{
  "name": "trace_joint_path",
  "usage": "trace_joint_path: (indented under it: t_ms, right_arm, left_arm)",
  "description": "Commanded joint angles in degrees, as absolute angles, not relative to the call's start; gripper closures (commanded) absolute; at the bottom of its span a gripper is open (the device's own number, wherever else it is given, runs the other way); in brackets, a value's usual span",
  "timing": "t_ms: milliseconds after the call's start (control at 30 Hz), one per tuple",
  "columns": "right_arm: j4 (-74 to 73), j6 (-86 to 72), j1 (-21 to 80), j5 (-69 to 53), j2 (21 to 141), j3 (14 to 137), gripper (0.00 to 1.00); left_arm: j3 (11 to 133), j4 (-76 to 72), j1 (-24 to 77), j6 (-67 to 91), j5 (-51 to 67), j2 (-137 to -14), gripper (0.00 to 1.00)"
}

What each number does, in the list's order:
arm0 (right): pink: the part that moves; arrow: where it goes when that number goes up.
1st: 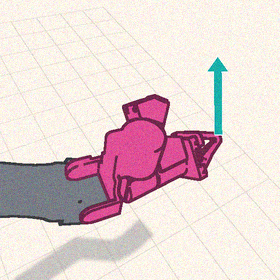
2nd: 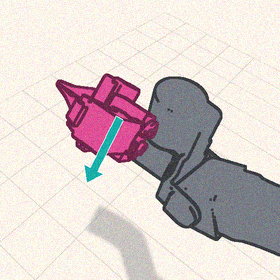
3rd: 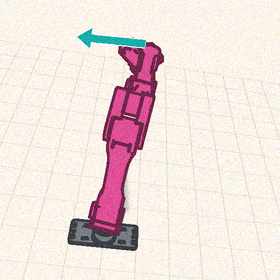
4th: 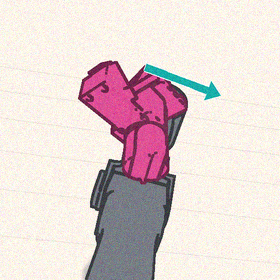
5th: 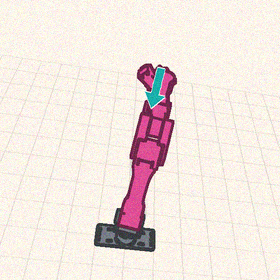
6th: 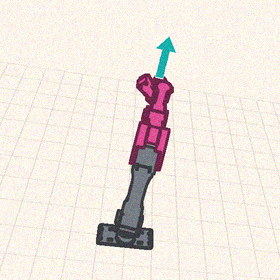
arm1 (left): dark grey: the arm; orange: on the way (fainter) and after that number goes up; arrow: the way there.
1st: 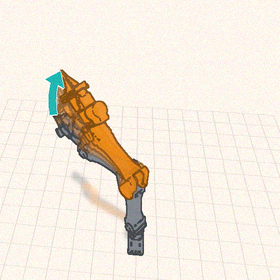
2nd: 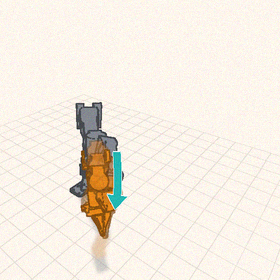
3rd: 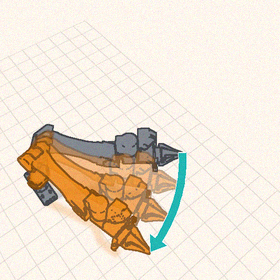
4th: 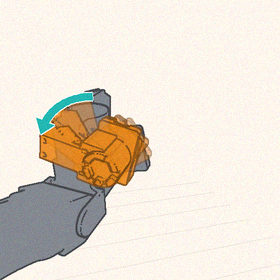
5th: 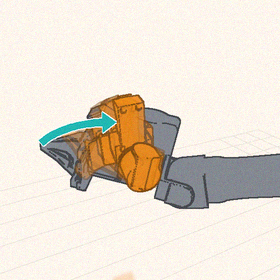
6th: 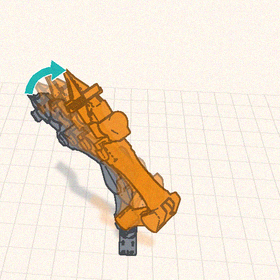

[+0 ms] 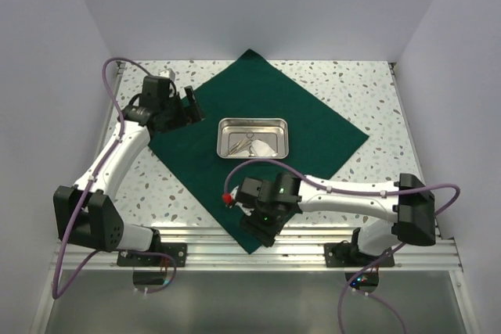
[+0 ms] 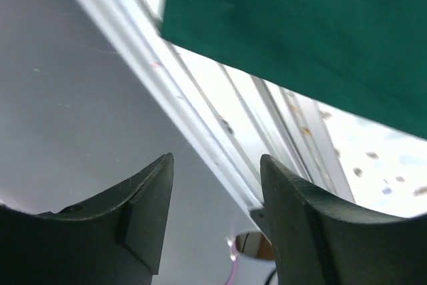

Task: Prepare the surgical pack

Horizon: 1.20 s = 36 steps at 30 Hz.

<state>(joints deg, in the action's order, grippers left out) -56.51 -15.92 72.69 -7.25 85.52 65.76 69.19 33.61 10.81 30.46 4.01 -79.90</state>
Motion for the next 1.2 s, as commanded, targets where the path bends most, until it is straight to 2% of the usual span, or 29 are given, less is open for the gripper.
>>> trace_joint_path:
  t_ms: [0, 200, 300, 367, 567, 1067, 1100, 1133, 1167]
  right_arm:
    - [-48.09, -20.04, 78.29, -7.12, 89.36, 66.35, 0.42]
    - [-41.75, -21.71, 82.96, -3.96, 98.07, 70.56, 0.41]
    - [-41.05, -23.02, 83.67, -1.32, 102.38, 72.50, 0.49]
    - [-40.87, -23.64, 83.67, -0.18, 103.53, 72.86, 0.58]
    - [-41.83, -24.96, 83.85, 3.86, 104.85, 72.43, 0.63]
    - [-40.08, -26.46, 84.29, 2.99, 101.33, 63.55, 0.62]
    - [-39.90, -26.46, 84.37, 3.08, 101.77, 63.89, 0.63]
    - [-39.82, -26.28, 84.29, 3.08, 102.47, 64.33, 0.84]
    - [-40.42, -26.37, 84.29, 3.16, 102.74, 64.77, 0.93]
  left_arm:
    - [68.03, 35.33, 10.28, 32.34, 1.59, -76.82, 0.00]
    - [67.85, 37.09, 10.28, 32.26, 1.06, -75.50, 0.00]
    - [67.94, 37.44, 10.28, 31.64, 1.41, -75.15, 0.00]
    - [68.20, 37.70, 10.28, 31.29, 1.41, -75.06, 0.00]
    - [68.03, 38.50, 10.28, 30.33, 1.32, -74.27, 0.00]
    - [68.12, 38.50, 10.28, 29.36, 2.46, -74.62, 0.00]
    - [68.20, 38.41, 10.28, 29.36, 2.46, -74.88, 0.00]
    - [68.20, 38.32, 10.28, 29.36, 2.46, -74.97, 0.00]
    - [68.55, 38.41, 10.28, 29.36, 2.37, -75.14, 0.00]
